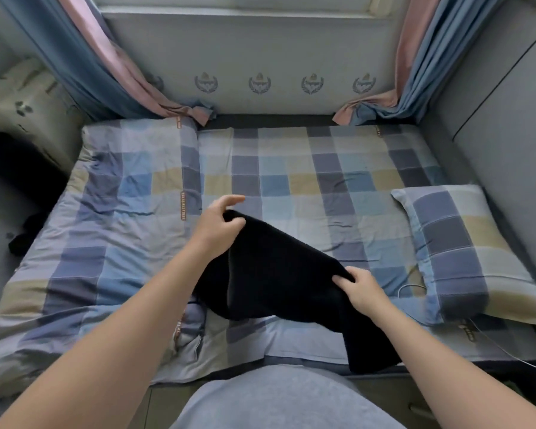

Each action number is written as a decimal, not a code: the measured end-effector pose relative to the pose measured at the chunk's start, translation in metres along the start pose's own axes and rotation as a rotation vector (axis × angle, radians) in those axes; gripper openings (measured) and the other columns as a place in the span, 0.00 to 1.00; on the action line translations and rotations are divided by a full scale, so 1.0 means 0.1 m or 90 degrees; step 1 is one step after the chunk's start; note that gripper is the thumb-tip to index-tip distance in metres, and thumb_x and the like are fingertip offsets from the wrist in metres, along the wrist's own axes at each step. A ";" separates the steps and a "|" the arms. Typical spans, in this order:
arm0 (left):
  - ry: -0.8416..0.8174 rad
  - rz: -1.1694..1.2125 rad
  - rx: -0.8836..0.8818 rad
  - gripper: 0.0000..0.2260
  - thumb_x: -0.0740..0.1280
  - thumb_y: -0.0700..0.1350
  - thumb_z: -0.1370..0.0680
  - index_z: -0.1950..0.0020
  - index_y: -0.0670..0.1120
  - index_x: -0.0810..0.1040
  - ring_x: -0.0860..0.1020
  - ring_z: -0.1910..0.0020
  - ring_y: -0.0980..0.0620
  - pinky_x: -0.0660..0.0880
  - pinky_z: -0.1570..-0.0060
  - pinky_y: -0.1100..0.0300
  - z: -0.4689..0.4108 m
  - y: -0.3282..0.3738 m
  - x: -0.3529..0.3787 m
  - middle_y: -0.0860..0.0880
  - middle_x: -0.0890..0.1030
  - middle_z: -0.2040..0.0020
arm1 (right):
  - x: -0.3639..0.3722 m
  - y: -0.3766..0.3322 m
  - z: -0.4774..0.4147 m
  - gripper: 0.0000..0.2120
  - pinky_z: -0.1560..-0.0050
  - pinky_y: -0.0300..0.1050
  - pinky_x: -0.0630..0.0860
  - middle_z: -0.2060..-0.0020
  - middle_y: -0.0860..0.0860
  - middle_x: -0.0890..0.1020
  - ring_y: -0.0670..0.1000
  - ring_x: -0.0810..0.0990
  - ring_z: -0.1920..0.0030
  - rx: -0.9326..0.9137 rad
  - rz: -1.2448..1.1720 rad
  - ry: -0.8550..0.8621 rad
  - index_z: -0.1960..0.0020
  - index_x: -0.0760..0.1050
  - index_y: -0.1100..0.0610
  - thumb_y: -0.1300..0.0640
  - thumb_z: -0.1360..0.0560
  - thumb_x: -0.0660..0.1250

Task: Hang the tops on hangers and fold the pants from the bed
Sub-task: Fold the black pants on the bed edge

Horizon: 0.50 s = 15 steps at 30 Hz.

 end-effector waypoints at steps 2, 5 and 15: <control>-0.080 -0.041 -0.005 0.20 0.70 0.44 0.22 0.30 0.54 0.75 0.72 0.34 0.57 0.66 0.39 0.64 0.07 -0.13 0.23 0.54 0.75 0.32 | -0.15 -0.02 -0.05 0.10 0.58 0.50 0.71 0.66 0.53 0.80 0.53 0.77 0.61 0.011 -0.041 0.042 0.60 0.78 0.59 0.59 0.20 0.68; -0.200 -0.014 -0.022 0.21 0.74 0.54 0.25 0.33 0.58 0.75 0.73 0.33 0.54 0.70 0.44 0.65 0.29 -0.19 0.62 0.58 0.77 0.35 | -0.32 -0.08 -0.09 0.09 0.58 0.47 0.70 0.64 0.57 0.79 0.54 0.77 0.60 0.066 -0.157 0.081 0.57 0.78 0.63 0.61 0.20 0.66; -0.309 0.083 0.004 0.41 0.79 0.64 0.36 0.28 0.64 0.63 0.74 0.39 0.69 0.74 0.38 0.63 0.75 0.17 1.26 0.68 0.75 0.36 | -0.44 -0.94 0.21 0.07 0.55 0.51 0.81 0.53 0.61 0.84 0.57 0.84 0.53 0.103 -0.615 0.040 0.44 0.76 0.64 0.61 0.17 0.62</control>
Point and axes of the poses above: each hand's wrist, its own z-axis away from the middle knuckle, its own x-axis out of the palm, y = z × x, the point moved 6 cm from there along -z, towards the middle knuckle
